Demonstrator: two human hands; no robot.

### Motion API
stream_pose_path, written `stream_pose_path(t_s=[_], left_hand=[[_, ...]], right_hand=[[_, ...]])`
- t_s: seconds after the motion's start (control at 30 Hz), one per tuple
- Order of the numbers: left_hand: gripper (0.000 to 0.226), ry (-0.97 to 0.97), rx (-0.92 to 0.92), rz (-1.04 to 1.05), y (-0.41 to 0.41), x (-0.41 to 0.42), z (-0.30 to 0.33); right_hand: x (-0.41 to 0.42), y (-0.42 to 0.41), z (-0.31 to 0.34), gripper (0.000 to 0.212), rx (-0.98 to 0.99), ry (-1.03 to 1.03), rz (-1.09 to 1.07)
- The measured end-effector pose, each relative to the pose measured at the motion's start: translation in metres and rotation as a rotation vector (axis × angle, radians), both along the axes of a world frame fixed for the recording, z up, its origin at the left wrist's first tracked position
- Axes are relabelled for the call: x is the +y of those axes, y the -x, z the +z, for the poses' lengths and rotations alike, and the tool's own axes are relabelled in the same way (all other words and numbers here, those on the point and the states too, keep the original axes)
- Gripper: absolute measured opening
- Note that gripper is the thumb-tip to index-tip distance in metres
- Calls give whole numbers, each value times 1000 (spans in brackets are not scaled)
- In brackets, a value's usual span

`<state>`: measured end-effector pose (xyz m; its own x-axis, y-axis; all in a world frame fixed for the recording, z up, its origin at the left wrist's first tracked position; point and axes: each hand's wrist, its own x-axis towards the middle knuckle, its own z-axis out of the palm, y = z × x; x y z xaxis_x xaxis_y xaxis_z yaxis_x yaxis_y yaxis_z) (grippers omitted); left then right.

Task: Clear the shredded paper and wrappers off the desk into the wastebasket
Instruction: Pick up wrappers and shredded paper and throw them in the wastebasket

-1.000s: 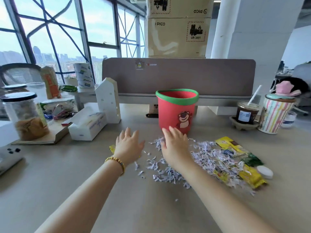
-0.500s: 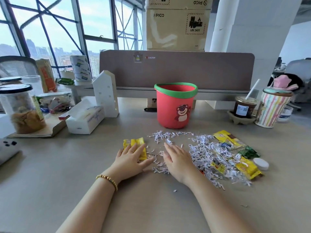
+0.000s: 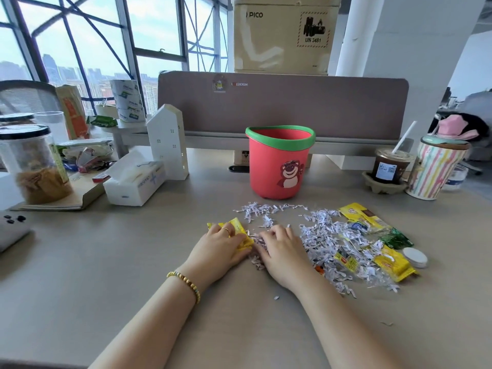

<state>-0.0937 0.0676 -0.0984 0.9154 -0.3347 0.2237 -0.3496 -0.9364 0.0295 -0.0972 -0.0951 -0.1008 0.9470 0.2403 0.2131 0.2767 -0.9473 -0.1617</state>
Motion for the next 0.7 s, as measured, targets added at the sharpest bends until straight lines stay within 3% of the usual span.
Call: stream_pose_path(t_s=[0.13, 0.27, 0.53, 0.7], left_hand=[[69, -2, -76, -41, -4, -2, -4], [27, 9, -26, -28, -6, -3, -3], [23, -11, 53, 6, -7, -6, 3], [30, 48, 10, 52, -15, -14, 23]], right_hand=[[-2, -2, 0, 37, -37, -3, -31], [1, 2, 4, 29, -23, -26, -49], [8, 5, 13, 39, 4, 98, -23], [-3, -6, 17, 15, 50, -188, -96]])
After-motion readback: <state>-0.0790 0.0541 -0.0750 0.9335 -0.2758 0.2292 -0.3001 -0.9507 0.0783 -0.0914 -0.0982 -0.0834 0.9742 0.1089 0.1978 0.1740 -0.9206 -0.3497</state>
